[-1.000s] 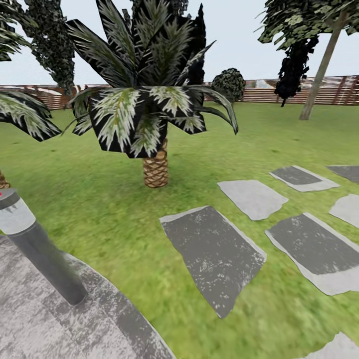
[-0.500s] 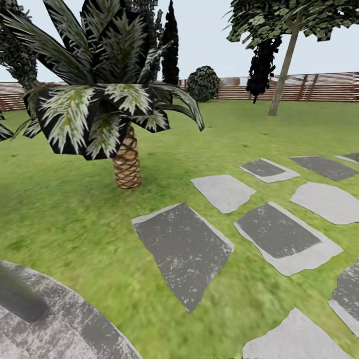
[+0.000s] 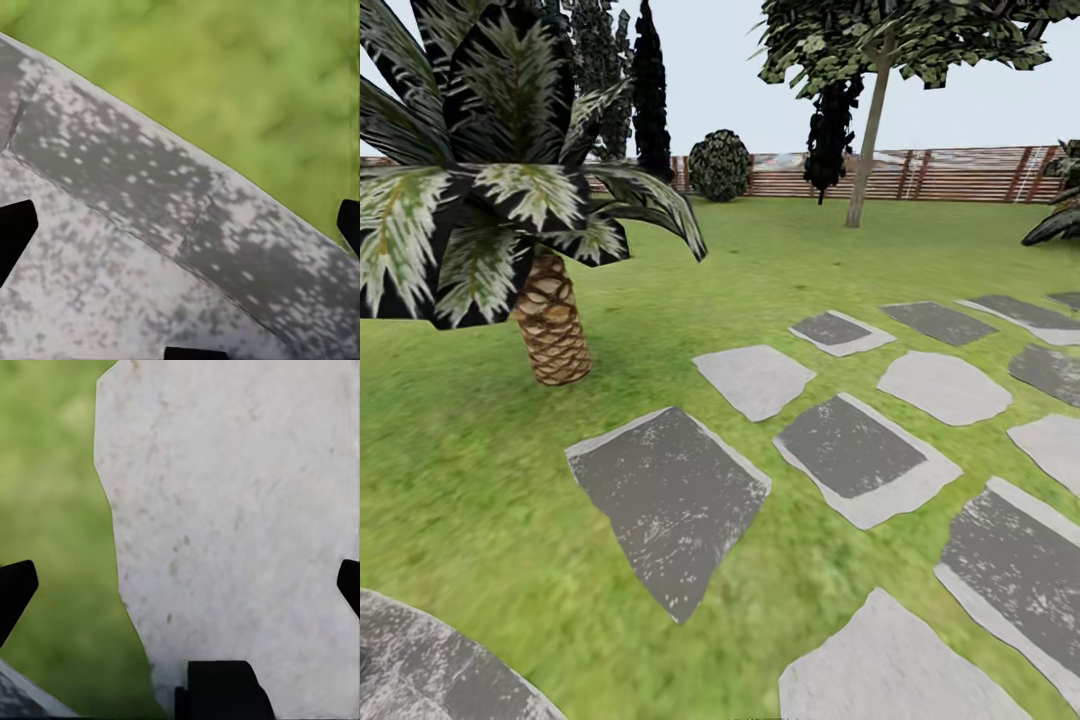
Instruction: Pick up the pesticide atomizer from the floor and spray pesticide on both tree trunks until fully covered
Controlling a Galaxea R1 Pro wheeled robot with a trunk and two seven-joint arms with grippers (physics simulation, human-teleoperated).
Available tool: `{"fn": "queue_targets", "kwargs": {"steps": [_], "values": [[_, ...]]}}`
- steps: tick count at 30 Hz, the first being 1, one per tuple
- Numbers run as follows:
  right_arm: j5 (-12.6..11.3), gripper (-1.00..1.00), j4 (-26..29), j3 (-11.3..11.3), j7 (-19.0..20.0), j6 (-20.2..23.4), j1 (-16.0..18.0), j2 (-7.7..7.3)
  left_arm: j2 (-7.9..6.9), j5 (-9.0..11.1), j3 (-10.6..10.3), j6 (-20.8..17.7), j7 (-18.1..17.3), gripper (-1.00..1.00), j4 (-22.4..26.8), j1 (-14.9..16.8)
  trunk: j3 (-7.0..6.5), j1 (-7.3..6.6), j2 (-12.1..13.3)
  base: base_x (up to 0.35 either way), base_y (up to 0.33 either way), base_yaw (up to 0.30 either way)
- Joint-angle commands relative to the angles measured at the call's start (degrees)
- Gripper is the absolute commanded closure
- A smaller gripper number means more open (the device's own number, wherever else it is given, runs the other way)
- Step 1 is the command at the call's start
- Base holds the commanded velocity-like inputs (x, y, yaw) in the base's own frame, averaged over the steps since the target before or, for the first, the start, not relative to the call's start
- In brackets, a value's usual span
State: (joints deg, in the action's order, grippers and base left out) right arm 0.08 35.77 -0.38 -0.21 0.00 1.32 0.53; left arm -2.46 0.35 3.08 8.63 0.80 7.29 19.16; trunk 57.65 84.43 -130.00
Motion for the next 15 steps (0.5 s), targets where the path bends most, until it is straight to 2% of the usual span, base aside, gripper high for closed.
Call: {"fn": "queue_targets", "kwargs": {"steps": [1, 15], "values": [[0.0, -1.00, 0.0, 0.0, 0.0, 0.0, 0.0, 0.00, 0.00, 0.0, 0.0, 0.0, 0.0, -1.00, 0.0, 0.0, 0.07, 0.00, 0.0, 0.000, -0.276, -0.201], [0.3, -1.00, 0.2, 0.0, 0.0, 0.1, 0.0, -0.08, 0.00, 0.0, 0.0, 0.0, 0.0, -1.00, 0.0, 0.0, 1.18, 0.00, 0.0, 0.000, -0.276, -0.172]]}}
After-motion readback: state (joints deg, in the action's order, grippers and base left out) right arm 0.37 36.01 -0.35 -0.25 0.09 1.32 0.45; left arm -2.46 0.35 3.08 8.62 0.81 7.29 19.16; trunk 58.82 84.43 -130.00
